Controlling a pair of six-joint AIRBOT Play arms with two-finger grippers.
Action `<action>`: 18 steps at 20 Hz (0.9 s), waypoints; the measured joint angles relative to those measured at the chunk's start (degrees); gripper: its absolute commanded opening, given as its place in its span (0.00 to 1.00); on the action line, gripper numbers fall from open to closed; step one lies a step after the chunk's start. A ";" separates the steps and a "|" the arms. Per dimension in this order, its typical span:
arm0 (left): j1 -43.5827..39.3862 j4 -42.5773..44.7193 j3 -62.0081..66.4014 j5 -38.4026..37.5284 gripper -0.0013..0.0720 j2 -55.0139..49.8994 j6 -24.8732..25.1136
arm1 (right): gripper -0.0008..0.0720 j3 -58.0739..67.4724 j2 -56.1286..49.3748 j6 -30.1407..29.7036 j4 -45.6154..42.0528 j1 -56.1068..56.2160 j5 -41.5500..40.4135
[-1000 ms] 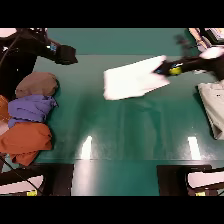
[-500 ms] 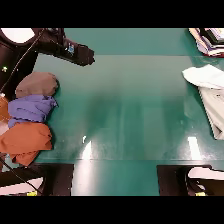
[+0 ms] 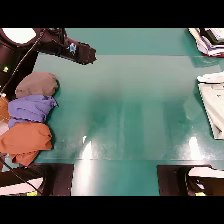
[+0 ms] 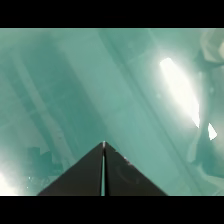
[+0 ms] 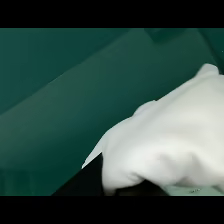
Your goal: Fold the shirts.
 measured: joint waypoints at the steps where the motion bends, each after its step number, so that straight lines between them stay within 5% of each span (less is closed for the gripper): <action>1: 0.00 0.02 0.00 0.02 0.05 0.00 -0.02 | 0.03 1.14 0.28 0.22 0.00 -0.22 1.46; 7: 0.00 0.20 0.00 -0.07 0.06 0.00 0.15 | 0.03 -3.78 6.38 1.42 -2.38 -4.13 5.44; 12: 0.00 0.22 0.00 -0.11 0.05 0.00 0.35 | 0.04 -16.35 13.66 2.12 -13.27 -9.07 7.69; 13: 0.00 0.22 0.00 -0.13 0.05 0.00 0.46 | 0.12 -18.71 14.84 2.21 -15.80 -10.08 8.02; 15: 0.00 0.22 0.00 -0.13 0.06 0.00 0.87 | 0.45 -23.08 16.98 2.49 -20.61 -12.13 9.11; 18: 0.00 0.24 0.00 -0.15 0.05 0.00 1.42 | 0.66 -27.65 19.08 3.17 -26.38 -14.95 10.19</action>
